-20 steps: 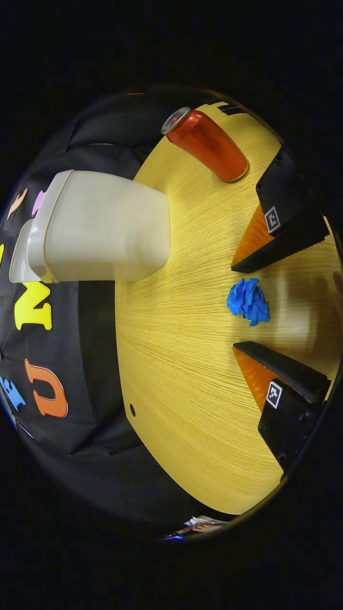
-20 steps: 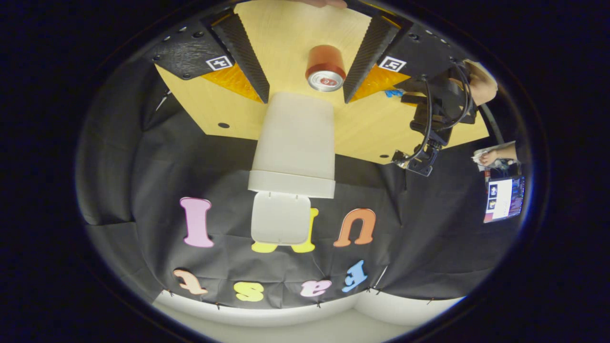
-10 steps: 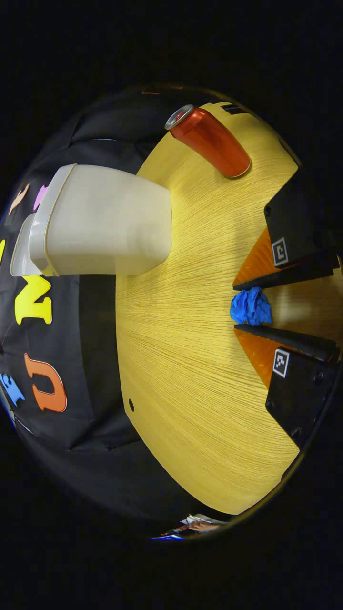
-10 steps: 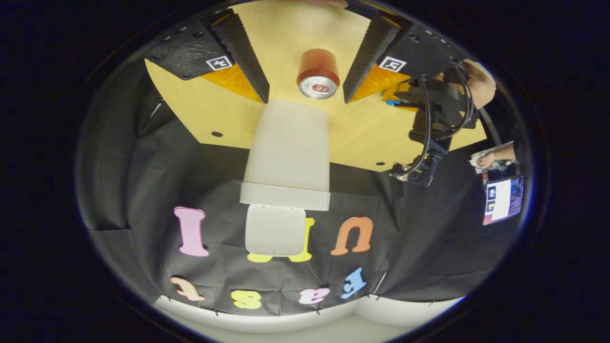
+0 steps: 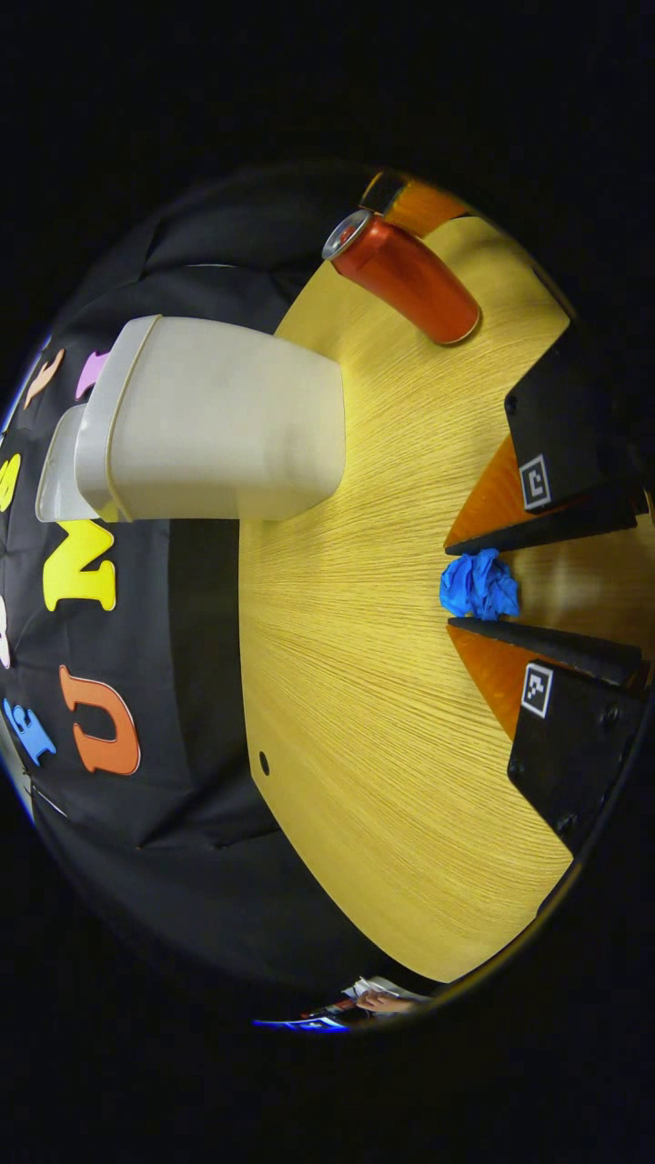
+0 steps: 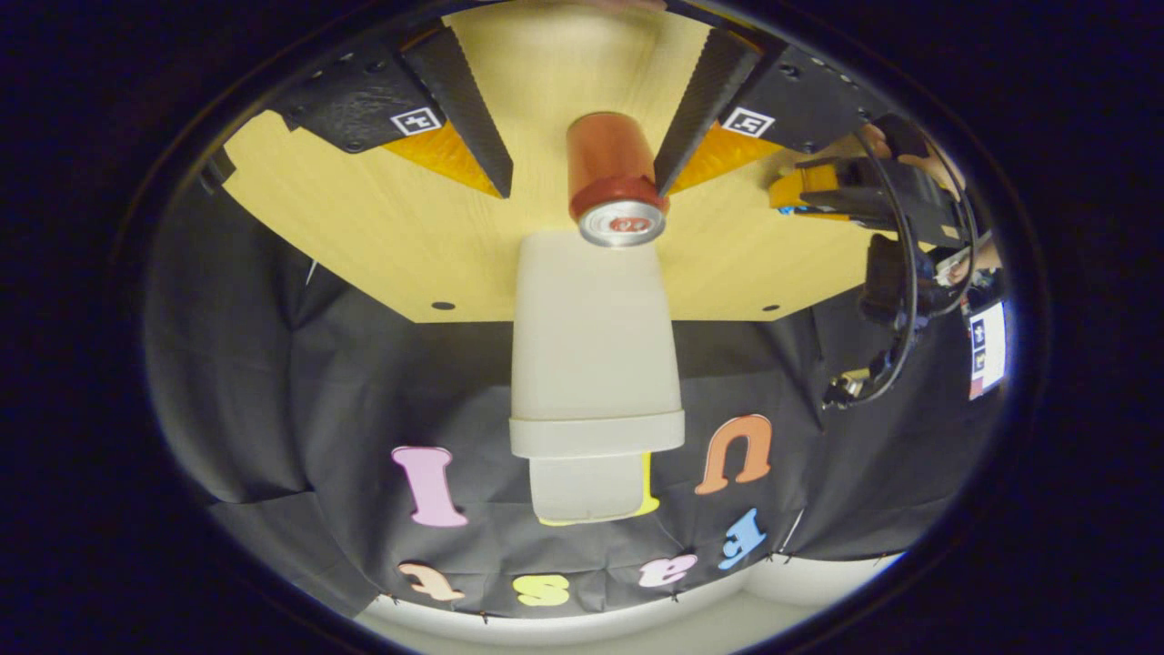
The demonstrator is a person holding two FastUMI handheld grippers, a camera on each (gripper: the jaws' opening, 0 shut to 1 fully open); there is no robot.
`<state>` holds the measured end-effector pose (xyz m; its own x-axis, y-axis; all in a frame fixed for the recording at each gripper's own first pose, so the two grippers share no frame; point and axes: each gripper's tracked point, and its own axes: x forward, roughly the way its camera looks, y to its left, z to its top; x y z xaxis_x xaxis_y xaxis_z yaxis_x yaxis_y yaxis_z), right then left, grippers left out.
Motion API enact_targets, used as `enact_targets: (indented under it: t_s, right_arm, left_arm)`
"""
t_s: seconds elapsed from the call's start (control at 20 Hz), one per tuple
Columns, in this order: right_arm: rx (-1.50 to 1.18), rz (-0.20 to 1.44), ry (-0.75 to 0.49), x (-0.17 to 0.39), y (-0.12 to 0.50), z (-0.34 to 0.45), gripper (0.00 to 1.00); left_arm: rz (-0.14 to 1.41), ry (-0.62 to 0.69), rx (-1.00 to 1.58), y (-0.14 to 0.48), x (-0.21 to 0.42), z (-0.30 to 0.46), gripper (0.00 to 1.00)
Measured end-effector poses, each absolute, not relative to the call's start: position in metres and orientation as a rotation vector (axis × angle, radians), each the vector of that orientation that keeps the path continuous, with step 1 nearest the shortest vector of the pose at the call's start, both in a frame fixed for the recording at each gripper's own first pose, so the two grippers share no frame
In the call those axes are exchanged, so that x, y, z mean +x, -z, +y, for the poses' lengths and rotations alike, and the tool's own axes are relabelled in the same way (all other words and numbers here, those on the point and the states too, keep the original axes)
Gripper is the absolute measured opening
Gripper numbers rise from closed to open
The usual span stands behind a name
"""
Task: Press the lid of the desktop garbage bin to open it, pick up the crumpled paper on the desktop and throw it into the bin, then pick up the pop can on the desktop and drop it into the bin, and finally close the garbage bin lid.
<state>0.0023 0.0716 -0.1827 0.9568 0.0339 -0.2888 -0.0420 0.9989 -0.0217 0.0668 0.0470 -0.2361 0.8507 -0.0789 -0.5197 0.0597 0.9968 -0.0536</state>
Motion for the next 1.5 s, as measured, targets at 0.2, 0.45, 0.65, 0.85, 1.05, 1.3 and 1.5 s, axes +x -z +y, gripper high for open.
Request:
enact_targets:
  t_s: [0.2, 0.45, 0.65, 0.85, 1.05, 1.3, 1.5]
  right_arm:
    - [0.008, 0.315, -0.111, 0.012, 0.189, 0.092, 0.97]
    - [-0.038, 0.321, -0.076, 0.032, 0.196, 0.091, 0.96]
    - [-0.019, 0.317, -0.085, 0.031, 0.188, 0.091, 0.77]
    - [-0.043, 0.251, -0.07, 0.03, 0.159, 0.08, 0.76]
    - [-0.022, 0.218, -0.099, 0.022, 0.13, 0.068, 0.76]
    - [-0.048, 0.145, -0.116, -0.001, 0.08, 0.034, 0.76]
    - [-0.032, 0.073, -0.101, -0.023, 0.044, -0.001, 0.76]
  left_arm:
    - [0.545, 0.078, -0.037, 0.235, 0.069, 0.046, 0.47]
    - [0.55, 0.088, -0.036, 0.241, 0.066, 0.045, 0.47]
    - [0.464, 0.071, -0.05, 0.223, 0.071, 0.048, 0.47]
    - [0.394, 0.06, -0.075, 0.211, 0.074, 0.042, 0.47]
    - [0.294, 0.033, -0.058, 0.165, 0.074, 0.047, 0.47]
    - [0.149, 0.03, -0.073, 0.1, 0.069, 0.036, 0.46]
    - [0.084, 0.072, -0.077, 0.065, 0.071, 0.016, 0.46]
